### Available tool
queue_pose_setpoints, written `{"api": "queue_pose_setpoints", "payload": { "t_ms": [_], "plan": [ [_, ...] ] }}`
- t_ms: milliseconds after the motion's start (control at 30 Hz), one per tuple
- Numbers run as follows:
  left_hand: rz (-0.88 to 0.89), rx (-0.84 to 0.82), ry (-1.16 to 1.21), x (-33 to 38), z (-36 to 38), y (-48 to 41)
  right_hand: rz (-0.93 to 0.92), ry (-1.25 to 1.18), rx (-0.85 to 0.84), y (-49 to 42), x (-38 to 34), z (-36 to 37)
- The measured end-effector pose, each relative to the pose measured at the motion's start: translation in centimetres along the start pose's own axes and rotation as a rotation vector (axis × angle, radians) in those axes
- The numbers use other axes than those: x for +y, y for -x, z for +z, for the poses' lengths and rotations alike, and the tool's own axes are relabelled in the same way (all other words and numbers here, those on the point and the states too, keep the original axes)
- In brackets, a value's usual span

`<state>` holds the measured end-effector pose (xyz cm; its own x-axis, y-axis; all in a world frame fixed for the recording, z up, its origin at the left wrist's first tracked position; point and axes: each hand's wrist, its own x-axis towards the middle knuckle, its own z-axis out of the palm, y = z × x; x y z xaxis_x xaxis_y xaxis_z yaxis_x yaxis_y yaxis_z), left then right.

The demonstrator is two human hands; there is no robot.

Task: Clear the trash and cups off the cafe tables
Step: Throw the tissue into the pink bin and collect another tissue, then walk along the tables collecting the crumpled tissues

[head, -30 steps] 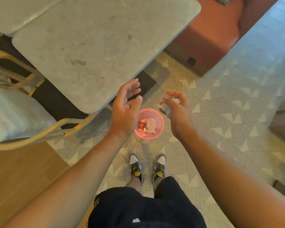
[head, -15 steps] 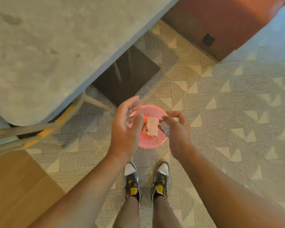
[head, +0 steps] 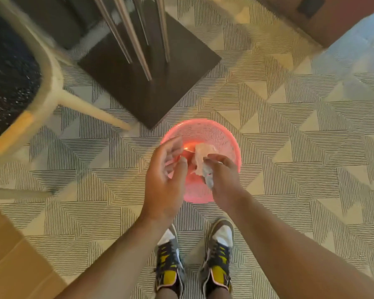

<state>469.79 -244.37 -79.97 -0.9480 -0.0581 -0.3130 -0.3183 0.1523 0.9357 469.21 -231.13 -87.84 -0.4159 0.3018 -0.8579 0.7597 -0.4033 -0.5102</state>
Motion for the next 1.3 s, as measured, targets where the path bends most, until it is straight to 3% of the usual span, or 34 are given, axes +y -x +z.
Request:
{"api": "queue_pose_setpoints", "payload": {
  "t_ms": [267,533,733,1067,1300],
  "plan": [
    [-0.005,0.005,-0.030,-3.0,-1.0,-0.2,0.059,0.199,-0.035,-3.8,3.2,1.0],
    [0.001,-0.005,-0.039,-3.9,-1.9,-0.9,-0.053,0.443,0.025,-6.4,3.3,1.4],
    [0.017,-0.002,-0.057,-3.1,-2.4,-1.5,-0.152,0.183,-0.008,-4.8,1.5,1.0],
    [0.137,-0.042,0.017,10.0,-0.5,-1.4,-0.565,-0.110,-0.066,10.3,-11.1,-1.1],
    [0.321,-0.149,0.052,24.0,1.1,3.0,-0.886,-0.088,-0.113,24.4,-20.4,-5.8]
  ]
}}
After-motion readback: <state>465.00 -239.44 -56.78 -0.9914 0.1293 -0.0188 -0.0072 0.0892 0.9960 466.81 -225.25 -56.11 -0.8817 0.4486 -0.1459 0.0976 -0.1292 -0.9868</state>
